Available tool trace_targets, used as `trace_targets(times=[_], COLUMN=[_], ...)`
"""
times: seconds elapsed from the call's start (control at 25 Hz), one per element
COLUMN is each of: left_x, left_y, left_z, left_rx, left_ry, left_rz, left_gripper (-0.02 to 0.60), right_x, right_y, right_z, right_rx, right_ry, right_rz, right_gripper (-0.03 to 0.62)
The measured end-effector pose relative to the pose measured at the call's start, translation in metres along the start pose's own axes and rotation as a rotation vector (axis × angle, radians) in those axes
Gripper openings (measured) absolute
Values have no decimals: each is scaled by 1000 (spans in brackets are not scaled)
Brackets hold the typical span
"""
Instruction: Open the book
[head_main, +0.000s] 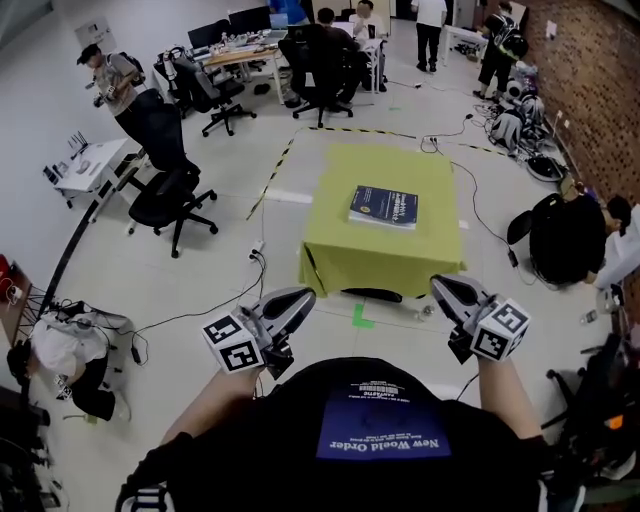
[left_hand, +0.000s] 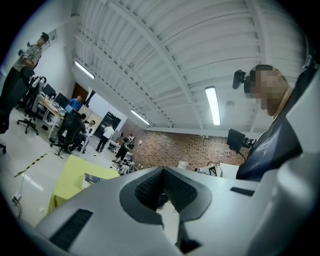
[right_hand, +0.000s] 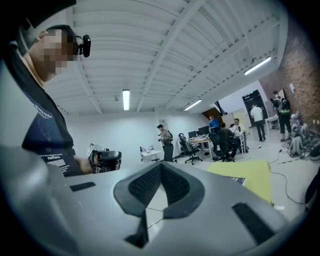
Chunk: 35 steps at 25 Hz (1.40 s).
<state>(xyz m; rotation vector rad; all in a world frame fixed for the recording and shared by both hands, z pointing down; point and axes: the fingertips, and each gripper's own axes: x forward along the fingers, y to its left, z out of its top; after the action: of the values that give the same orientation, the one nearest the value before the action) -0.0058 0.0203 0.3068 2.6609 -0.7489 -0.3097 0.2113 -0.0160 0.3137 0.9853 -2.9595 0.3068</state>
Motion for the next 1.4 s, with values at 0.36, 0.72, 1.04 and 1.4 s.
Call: trace_targets(times=[0.36, 0.72, 1.04, 1.4], left_x=[60, 131, 172, 258], left_y=[65, 184, 284, 320], left_z=[7, 55, 70, 29], left_rx=[-28, 2, -6, -19], left_ry=[20, 65, 176, 251], left_rz=[-54, -222, -281, -228], left_gripper=[6, 6, 6, 6], right_x=[25, 92, 170, 188], right_y=[-65, -144, -203, -293], right_z=[-4, 24, 20, -10], right_rx=[21, 0, 17, 7], right_ry=[32, -3, 22, 127], right_rz=[-63, -223, -310, -211], right_gripper=[-14, -14, -14, -14])
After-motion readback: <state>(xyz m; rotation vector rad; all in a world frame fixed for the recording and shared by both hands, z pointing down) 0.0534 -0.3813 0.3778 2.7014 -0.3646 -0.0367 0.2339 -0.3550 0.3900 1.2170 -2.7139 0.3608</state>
